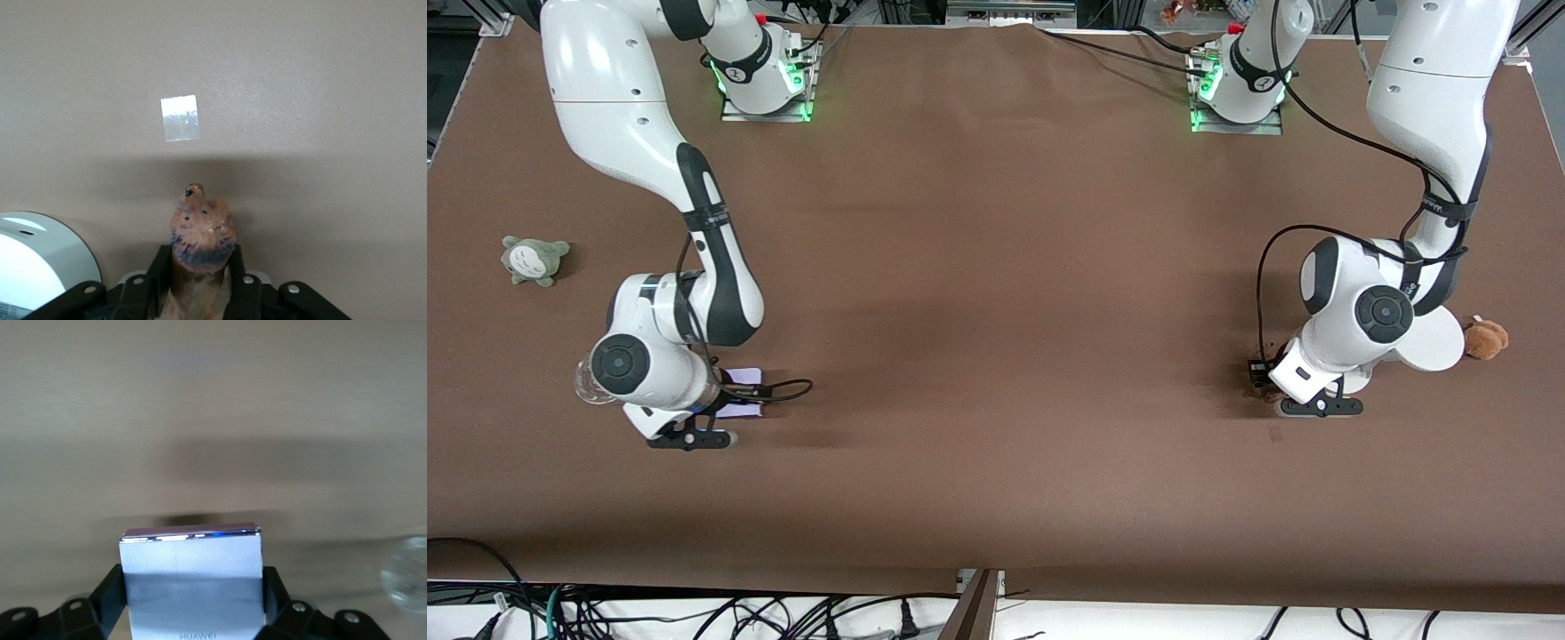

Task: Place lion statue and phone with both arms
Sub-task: 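Open the left gripper on the lion while the right gripper sets the phone down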

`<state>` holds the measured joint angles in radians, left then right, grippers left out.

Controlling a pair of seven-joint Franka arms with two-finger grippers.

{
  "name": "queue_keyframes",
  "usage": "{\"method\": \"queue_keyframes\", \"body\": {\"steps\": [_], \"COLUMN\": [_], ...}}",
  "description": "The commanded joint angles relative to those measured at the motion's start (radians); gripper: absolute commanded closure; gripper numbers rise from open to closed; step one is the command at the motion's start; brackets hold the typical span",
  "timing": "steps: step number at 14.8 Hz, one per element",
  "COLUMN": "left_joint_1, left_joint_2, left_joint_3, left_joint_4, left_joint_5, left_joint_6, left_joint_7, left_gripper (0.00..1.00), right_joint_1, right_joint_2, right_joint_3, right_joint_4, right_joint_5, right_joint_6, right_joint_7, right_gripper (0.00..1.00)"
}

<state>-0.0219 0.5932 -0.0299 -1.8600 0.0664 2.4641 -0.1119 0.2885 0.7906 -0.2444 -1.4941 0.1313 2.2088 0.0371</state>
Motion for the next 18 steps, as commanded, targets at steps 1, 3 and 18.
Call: {"method": "queue_keyframes", "body": {"steps": [1, 3, 18], "left_joint_1": [0.011, 0.013, 0.014], "left_joint_2": [-0.001, -0.001, -0.337], "left_joint_3": [-0.008, -0.008, -0.019], "left_joint_4": [-0.001, 0.001, 0.002], "left_joint_5": [-0.019, -0.020, -0.105], "left_joint_6": [0.012, 0.010, -0.434], "left_joint_7": [0.026, 0.026, 0.023], "left_gripper": [0.23, 0.00, 0.00], "right_joint_1": [0.005, -0.002, -0.015], "right_joint_2": [-0.033, -0.031, -0.014], "right_joint_3": [-0.030, -0.030, -0.030], "right_joint_4": [-0.043, -0.052, -0.074], "right_joint_5": [0.005, 0.007, 0.007], "right_joint_6": [-0.006, -0.003, 0.091], "right_joint_7": [-0.025, -0.014, -0.028], "right_gripper": [0.69, 0.69, 0.00]}}
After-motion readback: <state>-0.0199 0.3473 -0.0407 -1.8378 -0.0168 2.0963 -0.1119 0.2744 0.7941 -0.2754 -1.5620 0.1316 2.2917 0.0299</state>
